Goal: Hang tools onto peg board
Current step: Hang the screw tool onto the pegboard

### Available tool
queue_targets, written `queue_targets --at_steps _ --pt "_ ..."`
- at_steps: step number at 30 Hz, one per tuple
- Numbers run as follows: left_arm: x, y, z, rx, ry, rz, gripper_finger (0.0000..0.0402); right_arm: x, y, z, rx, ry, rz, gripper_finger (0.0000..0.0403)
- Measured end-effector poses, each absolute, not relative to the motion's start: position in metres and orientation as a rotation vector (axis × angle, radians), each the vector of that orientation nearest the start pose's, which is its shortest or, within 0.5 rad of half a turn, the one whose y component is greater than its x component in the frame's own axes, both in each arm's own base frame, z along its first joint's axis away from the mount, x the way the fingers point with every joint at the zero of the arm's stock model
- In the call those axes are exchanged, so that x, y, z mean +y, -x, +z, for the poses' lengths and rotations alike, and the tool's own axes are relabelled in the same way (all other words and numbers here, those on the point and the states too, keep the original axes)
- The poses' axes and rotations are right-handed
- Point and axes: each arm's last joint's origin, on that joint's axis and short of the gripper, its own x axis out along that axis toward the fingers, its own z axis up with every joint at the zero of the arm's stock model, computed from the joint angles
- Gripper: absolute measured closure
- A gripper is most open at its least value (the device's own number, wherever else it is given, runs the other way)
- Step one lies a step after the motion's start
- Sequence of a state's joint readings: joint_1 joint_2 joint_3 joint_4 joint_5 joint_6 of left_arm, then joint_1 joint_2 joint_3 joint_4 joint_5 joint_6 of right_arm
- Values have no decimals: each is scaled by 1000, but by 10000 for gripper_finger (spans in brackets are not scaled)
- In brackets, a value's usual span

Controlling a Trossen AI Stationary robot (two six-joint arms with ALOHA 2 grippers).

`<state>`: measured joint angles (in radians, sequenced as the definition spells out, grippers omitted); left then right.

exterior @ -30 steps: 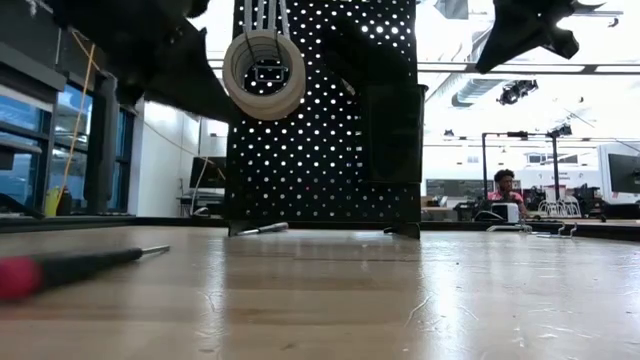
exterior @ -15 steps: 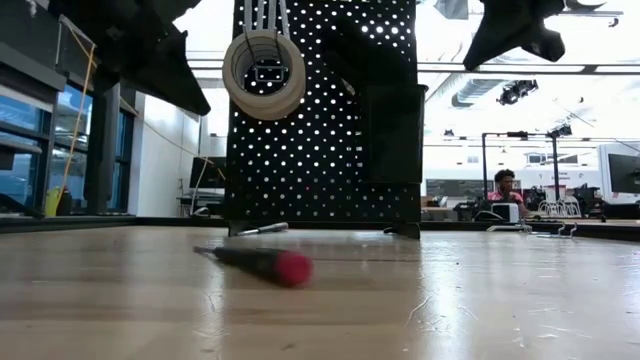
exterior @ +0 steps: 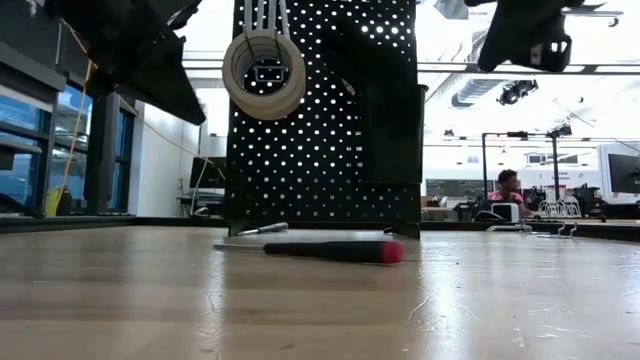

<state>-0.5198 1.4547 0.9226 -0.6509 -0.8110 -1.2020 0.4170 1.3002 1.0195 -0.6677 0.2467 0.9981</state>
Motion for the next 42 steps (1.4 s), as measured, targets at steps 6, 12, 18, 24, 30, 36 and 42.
queue_targets --at_steps 6,12,18,24,30,36,42 --pt "-117 -244 206 668 415 686 401 125 -277 243 838 -504 -98 396" --pt "-124 -245 204 735 477 611 401 127 -321 188 848 -399 -34 306" --pt "-134 -243 206 715 496 564 401 98 -338 147 890 -268 -268 188" --pt "-140 -242 208 695 533 540 401 64 -349 128 990 -244 -192 160" --pt "-143 -240 208 694 541 533 401 59 -349 123 1041 -147 -90 160" --pt "-144 -240 208 686 549 535 401 59 -345 103 1174 -42 -65 222" --pt "-152 -233 225 679 511 385 401 74 -341 100 1194 -61 -96 370"
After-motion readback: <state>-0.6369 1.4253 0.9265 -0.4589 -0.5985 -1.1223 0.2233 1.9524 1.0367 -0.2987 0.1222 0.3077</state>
